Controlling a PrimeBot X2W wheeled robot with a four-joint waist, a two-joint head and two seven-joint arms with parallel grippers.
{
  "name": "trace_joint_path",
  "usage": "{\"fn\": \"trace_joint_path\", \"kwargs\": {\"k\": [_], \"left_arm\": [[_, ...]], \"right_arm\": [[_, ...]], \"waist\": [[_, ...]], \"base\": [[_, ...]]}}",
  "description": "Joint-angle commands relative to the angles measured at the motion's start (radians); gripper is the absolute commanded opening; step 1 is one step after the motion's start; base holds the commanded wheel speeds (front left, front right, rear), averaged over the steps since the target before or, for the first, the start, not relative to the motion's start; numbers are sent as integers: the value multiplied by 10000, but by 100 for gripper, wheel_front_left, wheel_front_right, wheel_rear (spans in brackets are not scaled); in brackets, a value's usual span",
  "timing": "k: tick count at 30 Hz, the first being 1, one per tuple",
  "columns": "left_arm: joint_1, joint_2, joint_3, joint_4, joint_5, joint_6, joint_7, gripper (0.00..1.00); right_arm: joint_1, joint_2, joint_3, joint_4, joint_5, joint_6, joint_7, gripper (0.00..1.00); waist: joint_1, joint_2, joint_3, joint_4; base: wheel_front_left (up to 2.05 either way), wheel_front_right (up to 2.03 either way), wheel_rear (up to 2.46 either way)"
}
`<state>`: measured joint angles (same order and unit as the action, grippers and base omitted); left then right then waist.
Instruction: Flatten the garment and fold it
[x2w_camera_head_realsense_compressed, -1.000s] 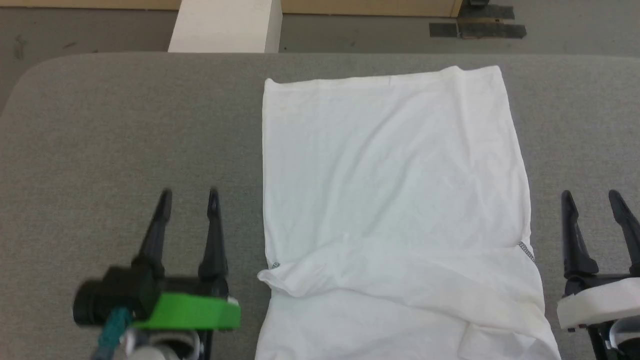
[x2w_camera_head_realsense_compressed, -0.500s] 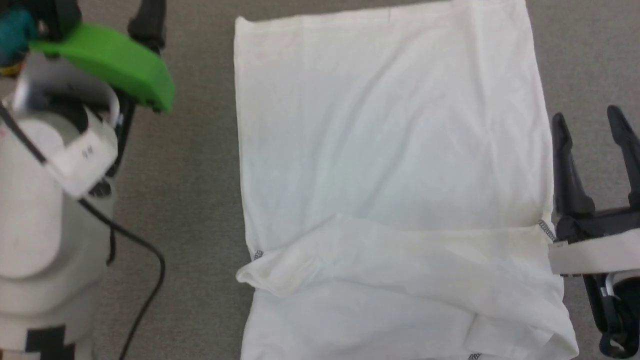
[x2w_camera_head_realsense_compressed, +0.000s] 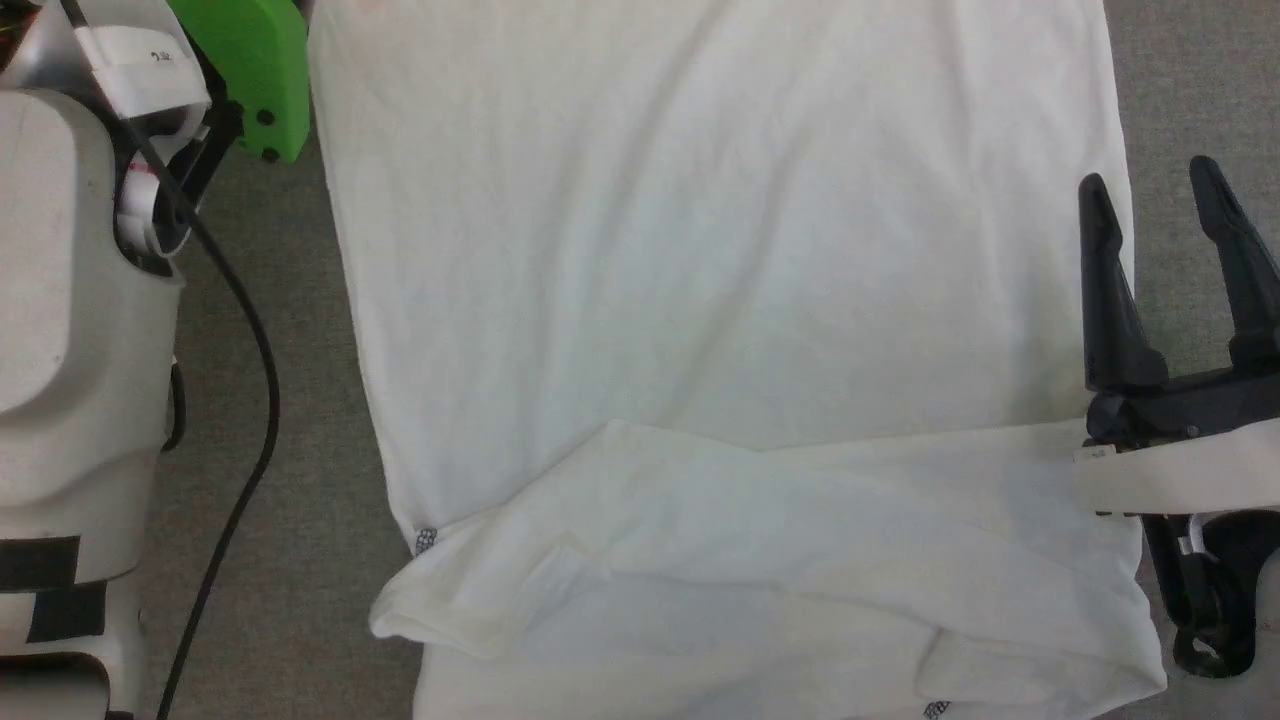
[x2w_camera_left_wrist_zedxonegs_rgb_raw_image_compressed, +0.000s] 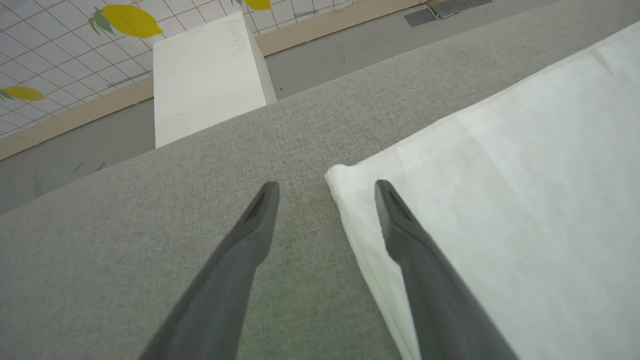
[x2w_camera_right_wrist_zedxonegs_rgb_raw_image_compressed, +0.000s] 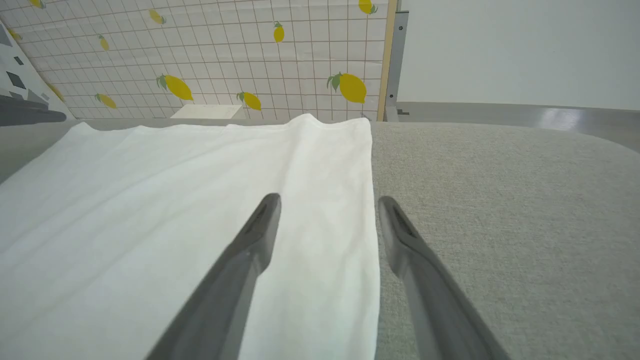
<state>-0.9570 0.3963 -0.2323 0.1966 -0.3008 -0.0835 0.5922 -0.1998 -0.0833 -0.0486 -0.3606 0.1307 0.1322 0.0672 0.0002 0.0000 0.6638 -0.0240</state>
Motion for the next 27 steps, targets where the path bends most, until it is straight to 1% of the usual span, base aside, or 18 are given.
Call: {"fn": "trace_joint_path", "kwargs": {"k": [1,7,8,9,11,14,16,18,19,21,22,25,27], "left_arm": [[-209,115,16,34,-111,-27,91,100],[-180,207,13,162,-178,82,434,100],[-152,255,-24,218,-155,92,560,54],[-133,289,-56,249,-145,85,629,0],[-40,317,-84,253,-242,68,724,0],[71,303,-93,184,-168,156,398,0],[167,262,-125,169,-127,207,179,0],[272,200,-186,198,-109,235,25,0],[331,151,-236,223,-123,225,-38,0],[410,34,-304,247,-189,211,-140,0],[440,-43,-326,265,-237,219,-184,0],[443,-196,-410,286,-298,230,-252,0],[420,-327,-512,300,-306,231,-315,0]], "right_arm": [[-158,22,-36,48,37,-15,-77,100],[-189,4,-49,141,50,-15,-65,100],[-208,-5,-38,145,57,-15,-58,100],[-229,-14,-36,147,63,-15,-54,100],[-304,-69,-40,150,81,-15,-15,100],[-458,-242,-156,55,259,-15,60,100],[-705,-518,-371,-54,527,-15,219,100],[-1153,-963,-579,-181,914,-15,530,100],[-1490,-1222,-721,-212,1190,-15,794,100],[-2277,-1951,-865,-219,1480,-15,1391,100],[-2784,-2189,-989,-113,1710,-15,1793,100],[-4166,-2438,-1304,538,2090,-15,3275,100],[-5045,-2803,-1063,1140,1959,-15,4401,100]], "waist": [[-2,0,418,-366],[-2,0,668,-452],[-2,0,705,-471],[-2,0,725,-481],[-2,0,733,-500],[-2,0,607,-476],[-2,0,455,-431],[-2,0,284,-373],[-2,0,187,-334],[-2,0,53,-260],[-2,0,-5,-208],[-2,0,-34,-72],[-2,0,-19,58]], "base": [[0,0,0],[0,0,0],[0,0,0],[0,0,0],[0,0,0],[0,0,0],[0,0,0],[0,0,0],[0,0,0],[0,0,0],[0,0,0],[0,0,0],[0,0,0]]}}
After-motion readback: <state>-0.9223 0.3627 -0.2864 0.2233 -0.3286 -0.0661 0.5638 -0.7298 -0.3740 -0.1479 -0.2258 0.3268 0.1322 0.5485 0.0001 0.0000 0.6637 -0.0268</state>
